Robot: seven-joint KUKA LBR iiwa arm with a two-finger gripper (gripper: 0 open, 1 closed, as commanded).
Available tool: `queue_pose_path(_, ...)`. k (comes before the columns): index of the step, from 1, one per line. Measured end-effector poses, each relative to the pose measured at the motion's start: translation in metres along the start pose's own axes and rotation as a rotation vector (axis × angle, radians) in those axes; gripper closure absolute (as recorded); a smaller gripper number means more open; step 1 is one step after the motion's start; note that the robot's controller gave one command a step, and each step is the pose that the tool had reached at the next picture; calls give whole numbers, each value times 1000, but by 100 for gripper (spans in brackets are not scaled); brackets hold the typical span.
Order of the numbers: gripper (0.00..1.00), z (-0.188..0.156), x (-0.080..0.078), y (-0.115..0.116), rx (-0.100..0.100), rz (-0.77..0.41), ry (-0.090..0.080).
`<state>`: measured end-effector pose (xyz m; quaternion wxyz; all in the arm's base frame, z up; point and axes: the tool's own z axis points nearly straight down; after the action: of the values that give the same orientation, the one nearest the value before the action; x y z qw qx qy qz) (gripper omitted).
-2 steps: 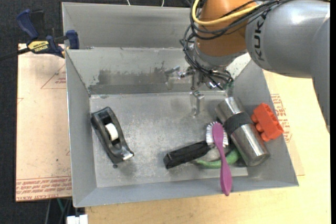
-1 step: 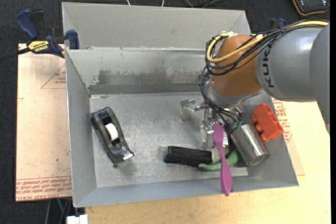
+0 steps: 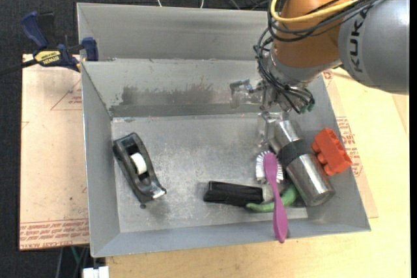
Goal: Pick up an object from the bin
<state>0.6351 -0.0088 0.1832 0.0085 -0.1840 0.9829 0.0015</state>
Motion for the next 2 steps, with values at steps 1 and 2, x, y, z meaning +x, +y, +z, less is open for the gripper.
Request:
queue_pose_path(1,0,96,83,-26,-9,-61,18)
queue_pose_path(2,0,21,54,-8,-4,-35,2)
